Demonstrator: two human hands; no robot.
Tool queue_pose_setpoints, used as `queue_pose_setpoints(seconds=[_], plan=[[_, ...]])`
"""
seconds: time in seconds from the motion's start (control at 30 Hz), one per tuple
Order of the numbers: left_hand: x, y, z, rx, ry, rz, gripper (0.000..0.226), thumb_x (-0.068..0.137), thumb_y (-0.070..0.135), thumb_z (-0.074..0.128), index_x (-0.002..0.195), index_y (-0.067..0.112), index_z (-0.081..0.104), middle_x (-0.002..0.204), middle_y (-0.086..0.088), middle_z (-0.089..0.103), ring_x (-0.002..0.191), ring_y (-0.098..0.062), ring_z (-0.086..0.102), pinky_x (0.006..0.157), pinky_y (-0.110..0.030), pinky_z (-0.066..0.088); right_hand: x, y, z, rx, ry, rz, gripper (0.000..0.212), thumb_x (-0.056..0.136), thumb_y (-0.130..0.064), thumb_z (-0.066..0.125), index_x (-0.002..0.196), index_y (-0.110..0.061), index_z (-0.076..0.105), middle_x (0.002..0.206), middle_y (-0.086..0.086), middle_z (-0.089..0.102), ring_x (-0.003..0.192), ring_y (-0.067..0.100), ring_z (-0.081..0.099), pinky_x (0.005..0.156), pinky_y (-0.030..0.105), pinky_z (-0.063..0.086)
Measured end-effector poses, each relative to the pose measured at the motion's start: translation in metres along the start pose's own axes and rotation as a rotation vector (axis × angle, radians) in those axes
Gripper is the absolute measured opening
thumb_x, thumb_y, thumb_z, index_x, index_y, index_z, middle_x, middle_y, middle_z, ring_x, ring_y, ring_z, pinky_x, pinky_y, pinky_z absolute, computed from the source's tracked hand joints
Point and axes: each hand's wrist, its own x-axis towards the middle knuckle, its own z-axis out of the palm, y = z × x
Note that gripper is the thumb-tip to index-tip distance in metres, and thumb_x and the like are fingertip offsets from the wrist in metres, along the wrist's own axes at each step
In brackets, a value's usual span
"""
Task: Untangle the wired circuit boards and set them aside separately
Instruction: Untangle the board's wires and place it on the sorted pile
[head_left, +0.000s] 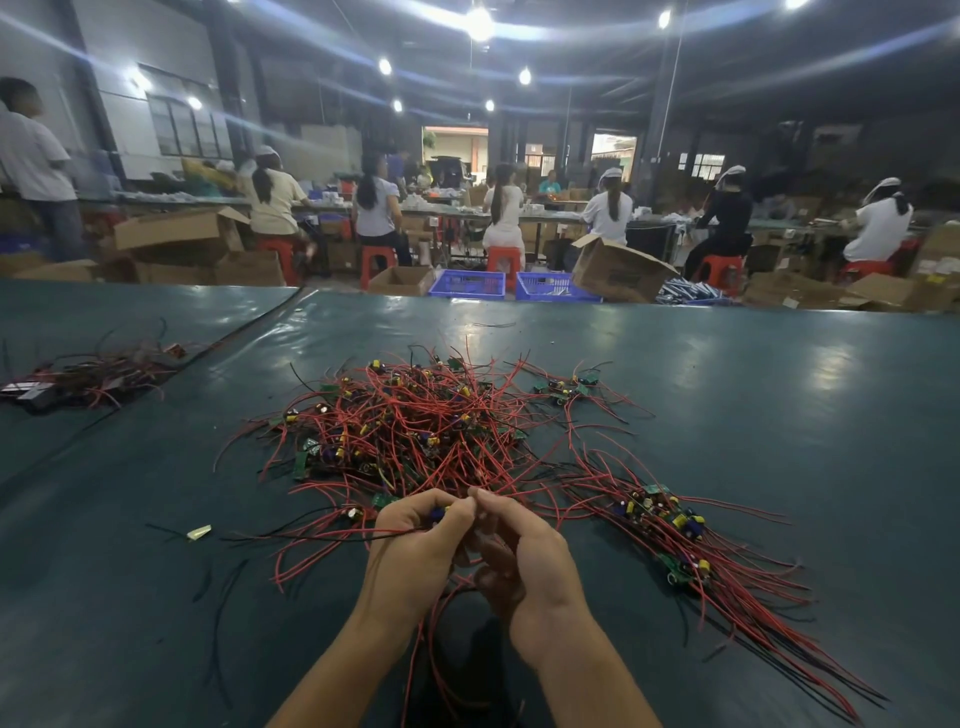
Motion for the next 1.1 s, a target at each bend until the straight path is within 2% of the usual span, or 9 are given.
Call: queue_pose_setpoints(seconds=[0.1, 0.23, 0.47, 0.57, 0.67, 0.77, 0.87, 0.93, 1.1], plan=[[-0.002, 0.003, 0.0, 0.041, -0.007, 0.022, 0.032, 0.091, -0.001, 0.058, 0.059, 0.002, 0.063, 0.05, -0.007, 0.058, 0.045, -0.009, 0.052, 0.046, -0.016, 0.042, 0.002, -0.007, -0.004, 0.059, 0.04, 0.019, 0.027, 0.054, -0.029, 0.077, 0.077, -0.014, 0.08, 0.062, -0.002, 0.064, 0.047, 0.012, 0.053, 0.043, 0.023, 0.04], [-0.002, 0.009, -0.001, 0.058, -0.025, 0.049, 0.038, 0.089, -0.003, 0.058, 0.053, 0.007, 0.061, 0.048, -0.008, 0.056, 0.043, -0.01, 0.05, 0.045, -0.017, 0.041, 0.007, -0.026, -0.025, 0.159, 0.144, -0.026, 0.007, 0.082, -0.015, 0.068, 0.08, -0.011, 0.073, 0.054, -0.006, 0.05, 0.032, 0.003, 0.028, 0.03, 0.016, 0.022], [-0.006, 0.013, 0.001, 0.096, -0.105, 0.064, 0.043, 0.09, -0.001, 0.059, 0.05, 0.016, 0.063, 0.049, -0.006, 0.058, 0.046, -0.013, 0.052, 0.046, -0.021, 0.041, 0.008, -0.031, -0.03, 0.34, 0.138, -0.098, 0.003, 0.083, -0.014, 0.066, 0.084, -0.011, 0.066, 0.052, -0.008, 0.051, 0.03, 0.002, 0.028, 0.029, 0.016, 0.024], [-0.006, 0.013, 0.0, 0.082, -0.068, 0.092, 0.038, 0.09, 0.0, 0.058, 0.054, 0.011, 0.064, 0.052, -0.008, 0.06, 0.048, -0.013, 0.053, 0.047, -0.02, 0.043, 0.005, -0.024, -0.021, 0.173, 0.142, -0.108, 0.016, 0.074, -0.024, 0.075, 0.084, -0.012, 0.071, 0.053, -0.008, 0.05, 0.033, 0.004, 0.029, 0.031, 0.017, 0.024], [-0.003, 0.013, -0.002, 0.072, -0.029, 0.102, 0.03, 0.09, -0.002, 0.058, 0.06, 0.001, 0.065, 0.054, -0.008, 0.061, 0.049, -0.013, 0.055, 0.049, -0.02, 0.044, -0.001, -0.009, -0.005, -0.067, 0.074, -0.074, 0.024, 0.069, -0.029, 0.081, 0.083, -0.01, 0.076, 0.063, -0.002, 0.058, 0.049, 0.011, 0.047, 0.042, 0.021, 0.036], [0.0, 0.014, -0.005, 0.065, -0.038, 0.062, 0.028, 0.089, -0.003, 0.059, 0.063, 0.002, 0.068, 0.054, -0.005, 0.062, 0.049, -0.012, 0.057, 0.048, -0.02, 0.046, -0.004, 0.001, 0.004, -0.073, 0.021, -0.052, 0.015, 0.079, -0.024, 0.076, 0.083, -0.011, 0.08, 0.082, 0.012, 0.069, 0.077, 0.026, 0.058, 0.061, 0.031, 0.043], [-0.001, 0.015, -0.005, 0.078, -0.067, 0.041, 0.036, 0.089, -0.003, 0.06, 0.057, 0.012, 0.068, 0.052, -0.004, 0.061, 0.048, -0.01, 0.056, 0.047, -0.018, 0.044, -0.004, -0.006, 0.002, -0.075, 0.031, -0.027, 0.014, 0.084, -0.023, 0.07, 0.084, -0.014, 0.081, 0.07, 0.002, 0.067, 0.055, 0.014, 0.056, 0.044, 0.022, 0.039], [-0.002, 0.017, -0.005, 0.072, -0.071, 0.034, 0.041, 0.089, -0.003, 0.059, 0.052, 0.014, 0.066, 0.051, -0.006, 0.059, 0.046, -0.012, 0.054, 0.047, -0.018, 0.044, -0.002, -0.016, -0.008, 0.016, 0.041, -0.02, 0.015, 0.082, -0.02, 0.068, 0.084, -0.011, 0.08, 0.054, -0.006, 0.054, 0.036, 0.005, 0.038, 0.033, 0.018, 0.027], [-0.002, 0.019, -0.006, 0.074, -0.088, 0.024, 0.044, 0.088, -0.002, 0.06, 0.047, 0.014, 0.063, 0.048, -0.005, 0.056, 0.044, -0.012, 0.052, 0.046, -0.021, 0.043, 0.006, -0.035, -0.036, 0.153, 0.129, -0.119, 0.016, 0.093, -0.019, 0.059, 0.093, -0.01, 0.072, 0.055, -0.008, 0.051, 0.035, 0.003, 0.027, 0.035, 0.016, 0.021]])
